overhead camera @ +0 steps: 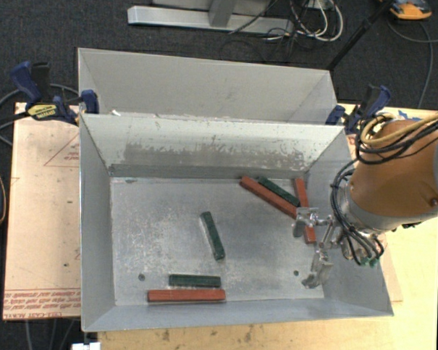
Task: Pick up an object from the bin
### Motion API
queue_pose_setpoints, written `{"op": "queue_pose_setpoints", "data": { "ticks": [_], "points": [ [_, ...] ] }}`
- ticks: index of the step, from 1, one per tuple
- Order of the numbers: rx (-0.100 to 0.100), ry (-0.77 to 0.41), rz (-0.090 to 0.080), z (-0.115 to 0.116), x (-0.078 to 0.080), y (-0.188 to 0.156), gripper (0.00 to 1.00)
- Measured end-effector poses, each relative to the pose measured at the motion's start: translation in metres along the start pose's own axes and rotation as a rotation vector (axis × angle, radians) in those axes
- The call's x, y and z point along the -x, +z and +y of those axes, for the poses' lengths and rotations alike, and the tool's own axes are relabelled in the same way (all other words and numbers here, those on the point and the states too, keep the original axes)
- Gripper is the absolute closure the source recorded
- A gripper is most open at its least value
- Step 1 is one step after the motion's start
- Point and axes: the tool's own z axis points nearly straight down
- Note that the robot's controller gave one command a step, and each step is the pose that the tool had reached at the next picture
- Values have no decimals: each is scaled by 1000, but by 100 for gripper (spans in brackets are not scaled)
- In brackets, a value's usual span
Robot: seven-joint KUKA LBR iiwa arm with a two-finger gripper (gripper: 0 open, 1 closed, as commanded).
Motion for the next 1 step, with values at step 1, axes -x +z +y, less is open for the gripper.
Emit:
{"op": "queue_pose_setpoints", "data": {
  "ticks": [1],
  "points": [
    [-1,-264,0,-71,5,32,0]
  ]
}}
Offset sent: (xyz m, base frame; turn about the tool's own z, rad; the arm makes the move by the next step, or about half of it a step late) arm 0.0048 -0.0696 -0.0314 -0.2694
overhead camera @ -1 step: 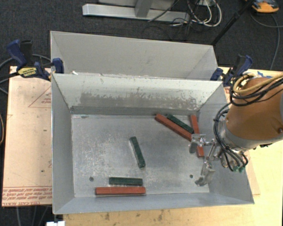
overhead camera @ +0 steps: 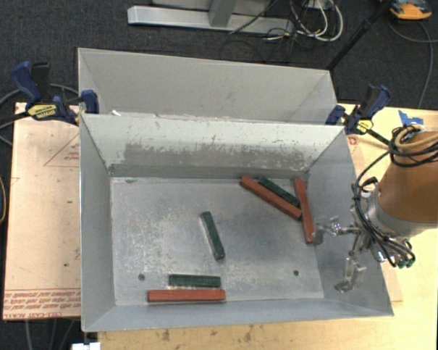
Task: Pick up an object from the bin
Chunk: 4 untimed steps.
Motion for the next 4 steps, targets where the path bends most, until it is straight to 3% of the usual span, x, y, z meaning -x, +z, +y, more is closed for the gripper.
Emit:
{"op": "queue_pose_setpoints", "data": {
  "ticks": [1,2,3,4],
  "points": [
    [3,-276,-5,36,50,18,0],
    [11,-478,-2,-1,44,87,0],
    [-4,-1031,-7,27,56,-75,0],
    [0,-1238,-4,-34,102,-46,0]
  ]
}}
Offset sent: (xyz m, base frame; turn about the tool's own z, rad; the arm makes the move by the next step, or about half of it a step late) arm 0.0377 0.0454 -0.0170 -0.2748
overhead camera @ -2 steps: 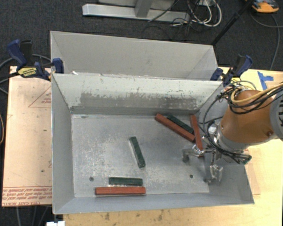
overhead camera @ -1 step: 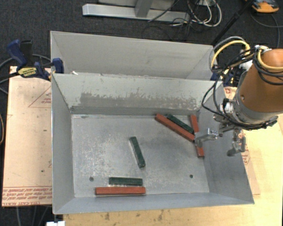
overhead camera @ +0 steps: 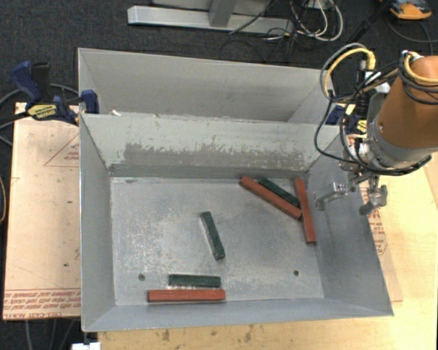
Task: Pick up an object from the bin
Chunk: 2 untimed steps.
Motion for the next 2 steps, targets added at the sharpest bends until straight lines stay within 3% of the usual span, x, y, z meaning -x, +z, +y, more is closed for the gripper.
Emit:
{"op": "queue_pose_setpoints", "data": {
  "ticks": [1,2],
  "points": [
    [2,-270,-10,-19,50,130,0],
    [2,-265,-2,-18,44,129,100]
  ]
}}
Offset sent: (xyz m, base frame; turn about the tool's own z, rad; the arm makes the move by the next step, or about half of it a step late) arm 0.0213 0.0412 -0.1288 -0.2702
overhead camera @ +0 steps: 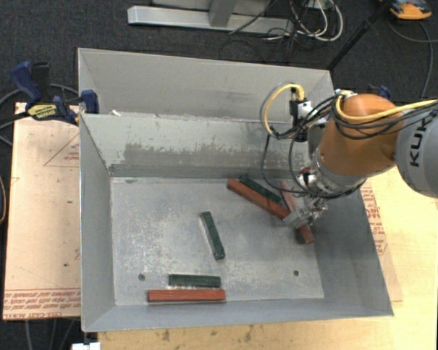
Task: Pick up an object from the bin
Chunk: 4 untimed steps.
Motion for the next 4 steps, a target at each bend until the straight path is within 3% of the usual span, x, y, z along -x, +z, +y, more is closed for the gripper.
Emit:
{"op": "queue_pose_setpoints", "data": {
  "ticks": [1,2,3,4],
  "points": [
    [-2,-1,-1,-29,43,-9,100],
    [0,5,0,-28,40,-9,0],
    [0,6,0,-28,40,-9,100],
    [0,6,0,-28,39,-9,0]
  ]
}}
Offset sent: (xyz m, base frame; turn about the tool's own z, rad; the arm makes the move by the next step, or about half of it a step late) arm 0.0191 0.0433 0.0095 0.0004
